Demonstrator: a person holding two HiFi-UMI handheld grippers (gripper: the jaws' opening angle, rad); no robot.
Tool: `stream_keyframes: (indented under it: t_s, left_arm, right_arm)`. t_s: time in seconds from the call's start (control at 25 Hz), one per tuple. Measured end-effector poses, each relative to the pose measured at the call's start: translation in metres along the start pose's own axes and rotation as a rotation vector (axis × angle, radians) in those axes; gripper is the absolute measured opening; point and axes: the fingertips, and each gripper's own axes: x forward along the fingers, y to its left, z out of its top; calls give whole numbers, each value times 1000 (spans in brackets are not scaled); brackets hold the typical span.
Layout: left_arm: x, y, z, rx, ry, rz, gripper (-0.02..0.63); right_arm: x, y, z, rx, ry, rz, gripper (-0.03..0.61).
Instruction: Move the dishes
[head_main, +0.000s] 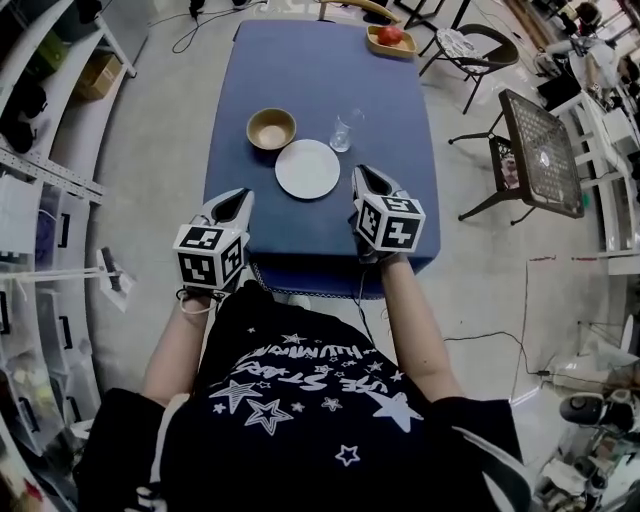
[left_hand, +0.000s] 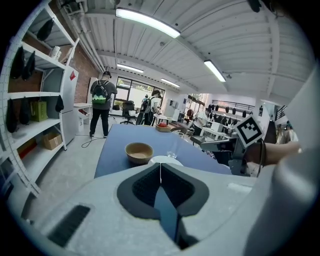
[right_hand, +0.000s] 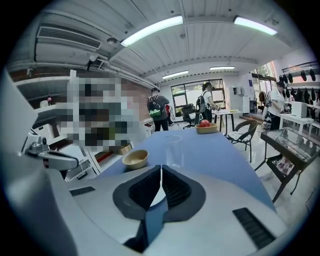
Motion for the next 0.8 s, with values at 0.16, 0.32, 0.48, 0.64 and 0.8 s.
stream_keyframes:
  t_s: [0.16,0.32,0.48,0.64,0.8]
  left_arm:
    - [-6,-19,-12,-10,0,44,20]
    - [-15,-24,-25,-21,7,67,20]
    - [-11,-33,-35,-21,31,61,20]
    - [-2,-48,-37,-22,40,31,20]
    - [-2,-60,-45,-11,48,-4,20]
  right_arm:
    - [-14,-1,-12,-23,-9,61,6]
    - [-17,13,-29,-62,15,103,6]
    - [-31,15,-34,-96,-10,107,5]
    - [-41,10,-37,-85,-31,107,5]
    - [-44,5,-48,-56,-14,83,5]
